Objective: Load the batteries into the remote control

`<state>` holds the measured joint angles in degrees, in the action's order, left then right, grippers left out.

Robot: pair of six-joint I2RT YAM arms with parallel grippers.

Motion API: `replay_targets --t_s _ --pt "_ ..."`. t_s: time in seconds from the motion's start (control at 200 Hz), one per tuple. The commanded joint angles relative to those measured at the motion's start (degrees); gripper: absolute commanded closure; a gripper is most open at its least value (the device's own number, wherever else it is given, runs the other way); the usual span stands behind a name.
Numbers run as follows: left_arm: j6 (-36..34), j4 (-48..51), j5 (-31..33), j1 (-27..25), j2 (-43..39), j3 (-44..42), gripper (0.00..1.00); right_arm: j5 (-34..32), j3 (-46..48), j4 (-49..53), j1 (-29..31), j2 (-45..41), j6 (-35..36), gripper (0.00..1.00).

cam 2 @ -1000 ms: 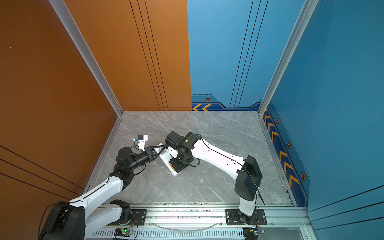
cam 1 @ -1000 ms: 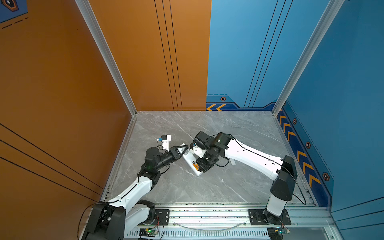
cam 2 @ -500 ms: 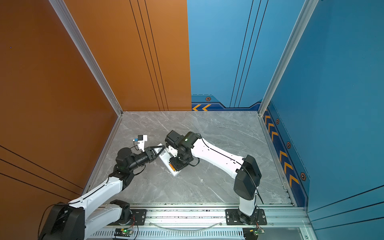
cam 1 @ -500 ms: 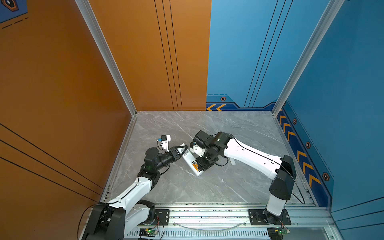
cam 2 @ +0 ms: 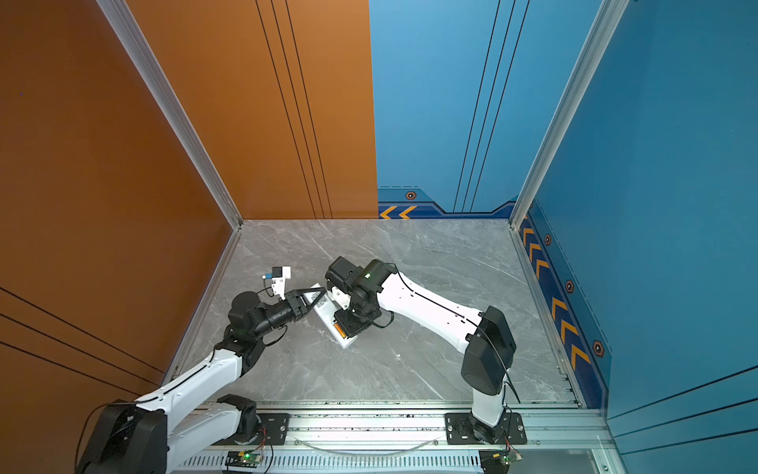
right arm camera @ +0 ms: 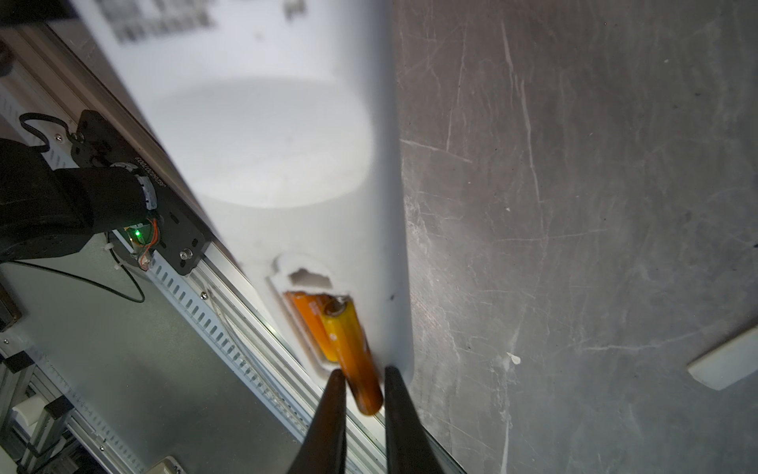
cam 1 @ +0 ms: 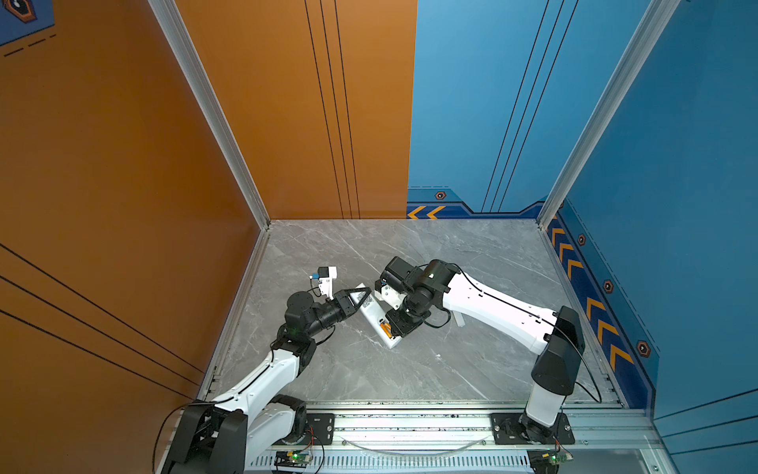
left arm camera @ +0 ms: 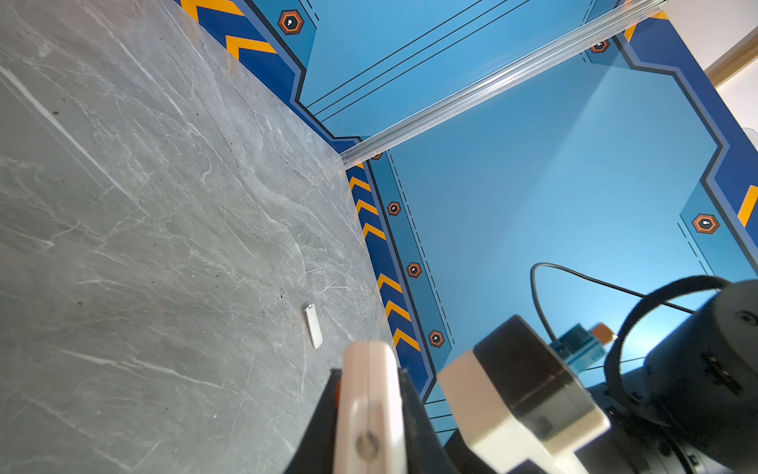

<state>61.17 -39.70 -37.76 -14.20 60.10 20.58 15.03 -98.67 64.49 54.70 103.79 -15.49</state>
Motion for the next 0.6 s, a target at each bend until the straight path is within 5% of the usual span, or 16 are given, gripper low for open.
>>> replay_targets --t_s 0.0,0.596 --pt "0.7 -2.6 -1.6 0.5 -1.1 -0.5 1.0 0.5 -1.4 0.6 0.3 0.2 -1.1 0.85" --pt "0.3 -2.6 -1.6 1.0 -0.8 -0.8 1.0 0.8 -2.2 0.6 0.9 1.1 -1.3 0.86"
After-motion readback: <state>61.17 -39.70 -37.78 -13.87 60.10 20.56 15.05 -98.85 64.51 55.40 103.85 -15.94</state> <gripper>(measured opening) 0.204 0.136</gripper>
